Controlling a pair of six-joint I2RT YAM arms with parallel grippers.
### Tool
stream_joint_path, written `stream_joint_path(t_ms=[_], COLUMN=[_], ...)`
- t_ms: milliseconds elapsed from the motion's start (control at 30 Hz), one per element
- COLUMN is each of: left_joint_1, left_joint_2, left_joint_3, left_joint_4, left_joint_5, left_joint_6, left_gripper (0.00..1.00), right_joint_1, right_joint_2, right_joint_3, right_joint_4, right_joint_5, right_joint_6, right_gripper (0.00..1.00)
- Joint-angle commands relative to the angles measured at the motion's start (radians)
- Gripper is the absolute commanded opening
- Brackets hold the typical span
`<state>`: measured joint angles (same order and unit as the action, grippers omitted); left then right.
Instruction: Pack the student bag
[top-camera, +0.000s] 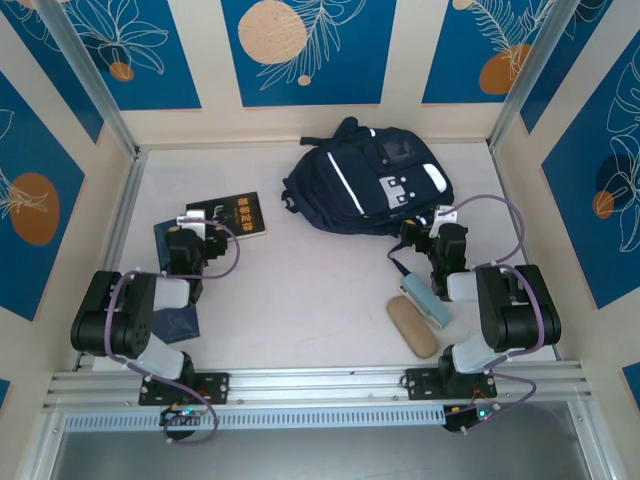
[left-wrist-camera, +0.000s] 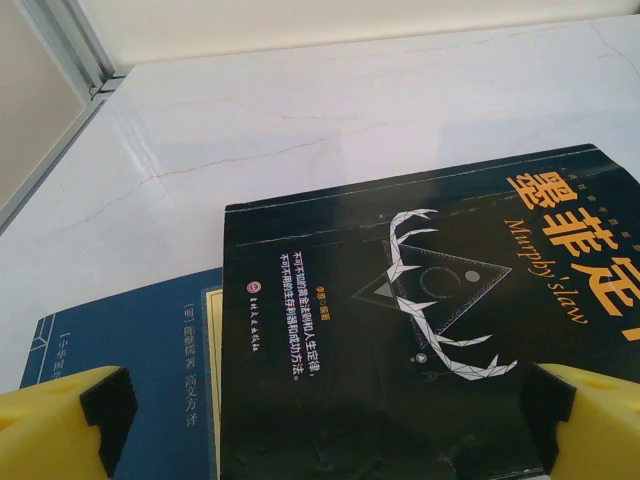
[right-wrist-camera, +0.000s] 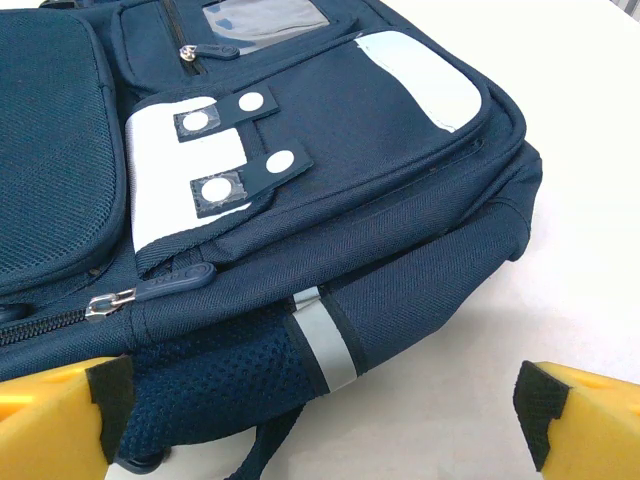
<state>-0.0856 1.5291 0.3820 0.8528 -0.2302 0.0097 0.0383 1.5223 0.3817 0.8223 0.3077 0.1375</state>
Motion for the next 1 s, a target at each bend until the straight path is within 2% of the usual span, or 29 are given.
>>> stream_joint_path(t_ms=[0,800,867,967], left_joint_1=[-0.006,-0.005,-0.006,-0.007], left_joint_2=[0.006,0.001,-0.026,-0.069], left_joint_3=[-0.008,-0.012,-0.005,0.003], left_joint_4=[0.029,0.032,-0.002,-0.052], left_joint_5=[-0.012,0.002,-0.03,-0.011], left_joint_6=[-0.009,-0.006,-0.019,-0.006], left_gripper=[1.0,1.0,1.0,1.0], right_joint_1=[0.005,-0.006,-0.005,0.034], right_joint_2=[0.003,-0.019,-0.029,-0.037], right_joint_3=[0.005,-0.014,-0.031,-0.048], right_joint_4=[0.044,0.061,0.085,0.121], right_joint_5=[0.017,0.031,0.016,0.025], right_joint_6=[0.004,0.024,0.015,-0.035], right_gripper=[0.99,0.99,0.99,0.99])
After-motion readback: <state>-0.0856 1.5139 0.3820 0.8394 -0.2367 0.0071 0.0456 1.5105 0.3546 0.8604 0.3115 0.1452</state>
